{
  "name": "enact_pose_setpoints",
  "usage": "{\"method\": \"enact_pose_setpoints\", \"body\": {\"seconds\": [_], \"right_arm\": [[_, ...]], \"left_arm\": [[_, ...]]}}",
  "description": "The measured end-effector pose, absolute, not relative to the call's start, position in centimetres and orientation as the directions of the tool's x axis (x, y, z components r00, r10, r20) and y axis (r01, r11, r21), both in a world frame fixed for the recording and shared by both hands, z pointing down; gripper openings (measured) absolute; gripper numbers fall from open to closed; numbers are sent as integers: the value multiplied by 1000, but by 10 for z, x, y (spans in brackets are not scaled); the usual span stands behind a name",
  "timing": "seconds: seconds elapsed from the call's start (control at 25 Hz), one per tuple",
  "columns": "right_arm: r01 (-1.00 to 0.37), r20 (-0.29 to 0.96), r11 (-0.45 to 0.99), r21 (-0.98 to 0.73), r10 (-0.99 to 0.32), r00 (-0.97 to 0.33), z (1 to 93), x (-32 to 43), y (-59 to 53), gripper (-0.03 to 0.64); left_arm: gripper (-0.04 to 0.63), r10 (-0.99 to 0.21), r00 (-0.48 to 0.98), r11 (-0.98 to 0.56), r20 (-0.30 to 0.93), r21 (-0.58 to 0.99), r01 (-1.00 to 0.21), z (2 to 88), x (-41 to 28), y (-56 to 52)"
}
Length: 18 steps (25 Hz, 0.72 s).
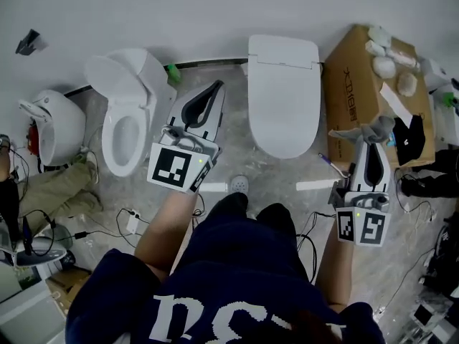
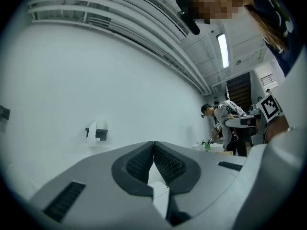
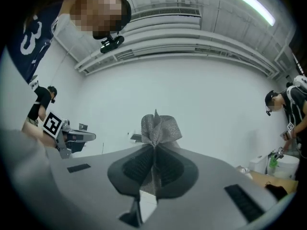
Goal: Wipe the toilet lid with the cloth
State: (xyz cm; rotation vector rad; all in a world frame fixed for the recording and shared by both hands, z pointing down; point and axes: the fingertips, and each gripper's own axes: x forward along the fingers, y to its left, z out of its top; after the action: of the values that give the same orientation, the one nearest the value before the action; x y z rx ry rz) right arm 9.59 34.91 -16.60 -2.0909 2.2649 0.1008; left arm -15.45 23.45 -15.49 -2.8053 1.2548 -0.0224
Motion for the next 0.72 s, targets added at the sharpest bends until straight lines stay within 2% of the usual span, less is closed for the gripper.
{"method": "enact_pose_setpoints", "body": {"seconds": [0.32, 0.72], "right_arm": [[-995, 2, 94, -28, -996, -94, -122, 125, 263, 37], [-952, 66, 295, -80, -952, -300, -62, 158, 136, 37]], "left_arm": [[20, -735, 677, -678, 35, -20, -735, -111, -119, 149], [20, -800, 594, -596, 83, 4, -803, -54, -68, 67]]}}
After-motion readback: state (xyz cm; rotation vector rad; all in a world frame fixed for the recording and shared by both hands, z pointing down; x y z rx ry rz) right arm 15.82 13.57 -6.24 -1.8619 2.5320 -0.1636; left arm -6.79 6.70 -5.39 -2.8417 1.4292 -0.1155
